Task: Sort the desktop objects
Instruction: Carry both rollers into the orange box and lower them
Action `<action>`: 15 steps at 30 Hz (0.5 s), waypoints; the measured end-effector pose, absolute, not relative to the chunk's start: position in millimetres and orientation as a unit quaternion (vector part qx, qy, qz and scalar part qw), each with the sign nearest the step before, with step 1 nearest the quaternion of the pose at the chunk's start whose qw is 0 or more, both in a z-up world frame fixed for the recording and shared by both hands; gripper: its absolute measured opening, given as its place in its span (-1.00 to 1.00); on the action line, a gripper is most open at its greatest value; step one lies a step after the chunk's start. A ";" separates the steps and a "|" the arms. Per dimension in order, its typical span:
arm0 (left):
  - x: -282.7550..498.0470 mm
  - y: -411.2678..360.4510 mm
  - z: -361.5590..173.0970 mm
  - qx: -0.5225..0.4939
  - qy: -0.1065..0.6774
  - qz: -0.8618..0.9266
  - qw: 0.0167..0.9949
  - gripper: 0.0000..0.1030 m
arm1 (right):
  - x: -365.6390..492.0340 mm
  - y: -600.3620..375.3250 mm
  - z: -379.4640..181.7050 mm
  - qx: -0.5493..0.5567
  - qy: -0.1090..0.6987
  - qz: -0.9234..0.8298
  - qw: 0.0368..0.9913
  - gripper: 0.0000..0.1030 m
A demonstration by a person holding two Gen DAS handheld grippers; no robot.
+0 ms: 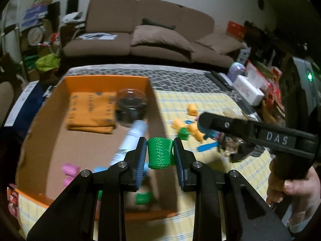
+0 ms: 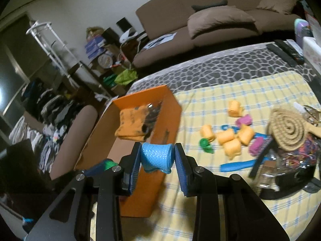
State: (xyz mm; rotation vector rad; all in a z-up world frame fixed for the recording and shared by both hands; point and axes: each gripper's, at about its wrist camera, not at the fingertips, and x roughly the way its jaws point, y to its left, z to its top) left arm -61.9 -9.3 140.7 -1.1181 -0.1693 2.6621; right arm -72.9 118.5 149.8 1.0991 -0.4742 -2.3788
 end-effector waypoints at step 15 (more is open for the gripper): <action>-70.8 -95.9 119.8 -0.400 -0.096 0.908 0.081 -0.51 | -75.6 22.6 127.0 0.432 -0.110 -0.851 0.276 -0.36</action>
